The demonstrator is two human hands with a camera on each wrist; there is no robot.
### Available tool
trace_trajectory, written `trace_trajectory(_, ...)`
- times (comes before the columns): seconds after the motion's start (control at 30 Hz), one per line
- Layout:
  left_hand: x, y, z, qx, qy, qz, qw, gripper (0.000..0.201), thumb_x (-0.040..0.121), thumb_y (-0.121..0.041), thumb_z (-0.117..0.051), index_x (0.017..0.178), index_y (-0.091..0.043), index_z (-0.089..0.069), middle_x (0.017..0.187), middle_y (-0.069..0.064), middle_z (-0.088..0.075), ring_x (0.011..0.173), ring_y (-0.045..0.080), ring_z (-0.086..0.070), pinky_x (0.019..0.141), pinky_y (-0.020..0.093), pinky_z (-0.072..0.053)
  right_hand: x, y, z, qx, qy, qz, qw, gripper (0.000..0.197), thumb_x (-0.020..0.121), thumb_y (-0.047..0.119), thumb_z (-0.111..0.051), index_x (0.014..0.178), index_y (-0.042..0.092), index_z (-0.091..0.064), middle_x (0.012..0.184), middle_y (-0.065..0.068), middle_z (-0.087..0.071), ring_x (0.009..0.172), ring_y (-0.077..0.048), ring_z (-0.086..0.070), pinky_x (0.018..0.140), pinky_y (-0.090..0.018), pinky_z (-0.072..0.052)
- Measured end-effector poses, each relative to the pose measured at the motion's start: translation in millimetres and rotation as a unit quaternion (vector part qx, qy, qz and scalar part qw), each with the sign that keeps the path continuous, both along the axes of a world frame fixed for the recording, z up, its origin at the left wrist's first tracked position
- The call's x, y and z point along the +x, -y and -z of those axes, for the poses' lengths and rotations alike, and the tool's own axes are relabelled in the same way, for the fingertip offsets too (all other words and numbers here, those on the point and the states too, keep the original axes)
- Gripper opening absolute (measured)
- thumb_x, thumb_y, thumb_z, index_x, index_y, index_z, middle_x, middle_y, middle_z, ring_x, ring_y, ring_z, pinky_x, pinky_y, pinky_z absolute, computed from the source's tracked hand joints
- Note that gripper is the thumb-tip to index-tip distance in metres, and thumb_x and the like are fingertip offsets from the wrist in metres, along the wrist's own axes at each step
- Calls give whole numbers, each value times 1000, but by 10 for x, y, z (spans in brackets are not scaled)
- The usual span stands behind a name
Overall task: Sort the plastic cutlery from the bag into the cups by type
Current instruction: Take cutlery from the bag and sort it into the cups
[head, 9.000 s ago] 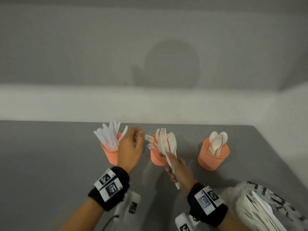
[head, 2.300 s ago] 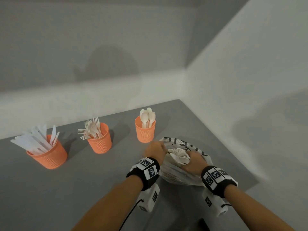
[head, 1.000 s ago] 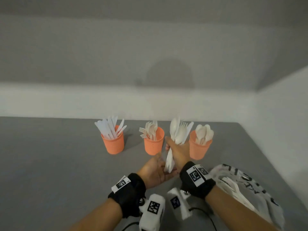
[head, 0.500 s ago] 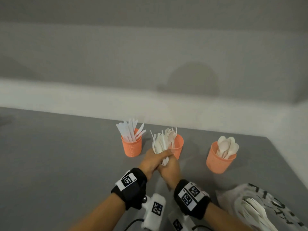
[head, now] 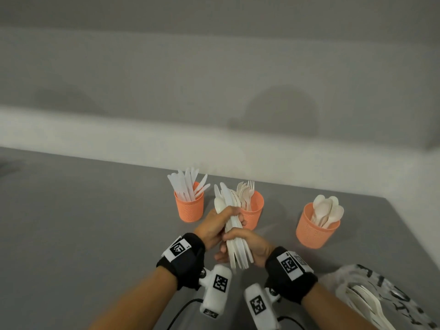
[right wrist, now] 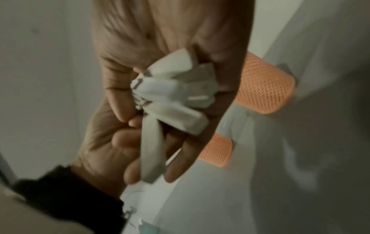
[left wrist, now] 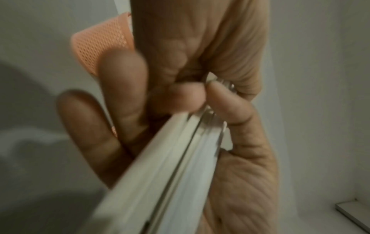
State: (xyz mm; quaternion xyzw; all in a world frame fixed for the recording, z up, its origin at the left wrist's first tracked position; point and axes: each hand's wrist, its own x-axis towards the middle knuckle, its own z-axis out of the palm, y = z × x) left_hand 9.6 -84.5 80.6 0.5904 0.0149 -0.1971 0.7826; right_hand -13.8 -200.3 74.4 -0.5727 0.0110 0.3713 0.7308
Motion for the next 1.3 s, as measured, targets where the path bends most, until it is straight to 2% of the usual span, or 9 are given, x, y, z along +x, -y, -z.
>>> trace_trajectory(0.13,21,-29,-6,-5,-16,23,1000,20,87,-16,-56,70,-9,-62,65,3,-63,65,17,-57,71,29,-47,-10,1,41,28,-6,-5,1000,13,78,15,-56,86,5,-57,53,-4,-62,50,-18,-64,60,-30,-56)
trace_trajectory(0.27,58,-38,-24,30,-4,18,999,14,89,-21,-58,84,-8,-64,75,4,-66,71,16,-61,74,30,-49,3,-49,106,-7,20,58,998,1,93,12,-48,93,13,-48,43,5,-41,33,-6,-36,40,-20,-42)
trace_trajectory(0.43,155,16,-37,158,61,-116,979,41,82,-23,-68,116,-8,-50,107,9,-62,85,20,-63,65,25,-52,63,-56,251,-117,95,173,973,4,91,11,-48,89,14,-50,49,2,-38,34,-7,-34,38,-19,-31)
trace_trajectory(0.53,150,61,-23,187,104,-170,962,41,79,-19,-71,112,-9,-49,101,7,-58,83,22,-62,53,20,-49,72,-25,346,-163,122,184,962,4,88,20,-54,85,19,-52,52,3,-41,41,-10,-36,44,-25,-32)
trace_trajectory(0.67,170,98,57,215,107,-166,956,19,78,-16,-71,82,-14,-53,84,3,-60,80,28,-63,72,42,-53,59,-11,385,-164,137,169,962,21,80,45,-63,90,28,-57,52,3,-42,42,-10,-36,45,-27,-31)
trace_trajectory(0.73,190,85,48,217,98,-162,958,18,82,-16,-68,74,-11,-53,79,10,-62,77,31,-63,76,45,-53,44,-3,364,-149,143,170,964,20,83,44,-63,93,28,-56,55,3,-40,43,-8,-35,44,-26,-31)
trace_trajectory(0.83,198,50,3,202,88,-131,966,19,91,-21,-57,77,-8,-52,90,20,-63,85,34,-64,72,44,-56,18,23,293,-113,139,183,967,19,91,41,-52,102,25,-53,56,3,-38,41,-7,-35,41,-21,-33)
trace_trajectory(1.13,212,13,-39,218,142,-135,956,25,91,-21,-57,70,-15,-44,69,-2,-48,63,10,-45,62,22,-39,47,24,272,-93,114,219,965,35,93,49,-43,97,17,-55,53,1,-44,40,-10,-40,40,-23,-36)
trace_trajectory(1.3,210,3,-149,124,131,-184,966,14,97,-20,-42,89,-9,-41,75,9,-62,71,24,-62,69,35,-54,93,58,300,-114,102,257,954,33,94,41,-45,84,11,-54,52,0,-41,41,-10,-40,42,-23,-42)
